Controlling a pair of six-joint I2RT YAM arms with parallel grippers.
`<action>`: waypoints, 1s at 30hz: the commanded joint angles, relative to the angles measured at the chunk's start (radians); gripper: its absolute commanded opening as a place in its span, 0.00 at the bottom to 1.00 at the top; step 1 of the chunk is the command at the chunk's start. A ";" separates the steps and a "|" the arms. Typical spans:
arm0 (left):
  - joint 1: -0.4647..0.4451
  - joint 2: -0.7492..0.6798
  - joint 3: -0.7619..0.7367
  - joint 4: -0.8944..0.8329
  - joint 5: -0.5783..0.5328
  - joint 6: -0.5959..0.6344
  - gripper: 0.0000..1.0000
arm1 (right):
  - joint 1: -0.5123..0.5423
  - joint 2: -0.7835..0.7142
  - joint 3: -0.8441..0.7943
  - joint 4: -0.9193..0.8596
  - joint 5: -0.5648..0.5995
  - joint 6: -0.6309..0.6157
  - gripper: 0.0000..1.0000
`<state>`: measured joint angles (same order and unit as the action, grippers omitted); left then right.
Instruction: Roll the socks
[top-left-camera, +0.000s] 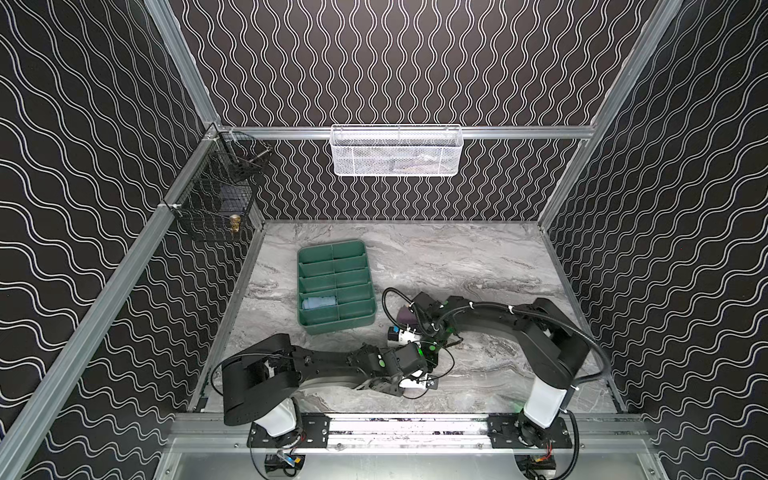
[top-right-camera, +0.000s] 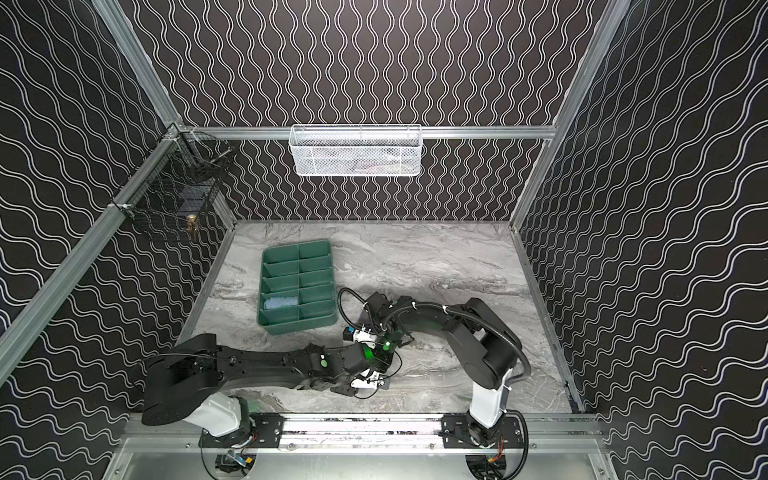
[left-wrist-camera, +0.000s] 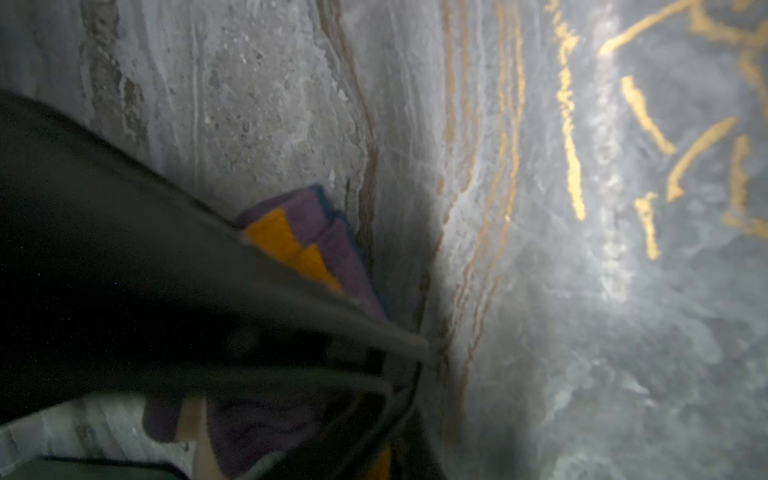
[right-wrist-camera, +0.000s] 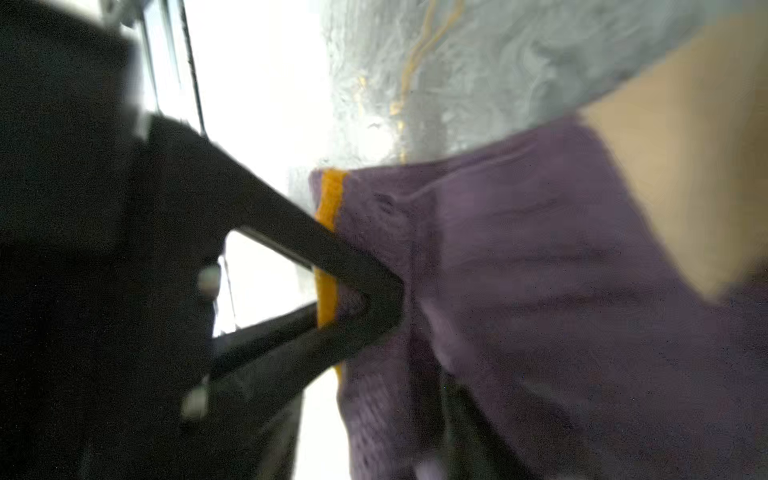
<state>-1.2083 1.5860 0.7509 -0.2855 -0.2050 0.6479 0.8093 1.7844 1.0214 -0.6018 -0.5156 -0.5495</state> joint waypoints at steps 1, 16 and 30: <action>0.009 0.025 -0.019 -0.048 0.027 -0.031 0.00 | 0.005 -0.043 -0.061 0.080 0.232 0.047 1.00; 0.112 -0.015 0.111 -0.316 0.321 0.006 0.00 | -0.066 -0.681 -0.299 0.451 1.257 0.467 1.00; 0.324 0.216 0.314 -0.511 0.612 -0.036 0.00 | 0.241 -1.070 -0.355 0.226 1.082 0.223 0.89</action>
<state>-0.8997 1.7695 1.0470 -0.7475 0.3565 0.6304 0.9455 0.7227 0.6941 -0.3359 0.5144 -0.1707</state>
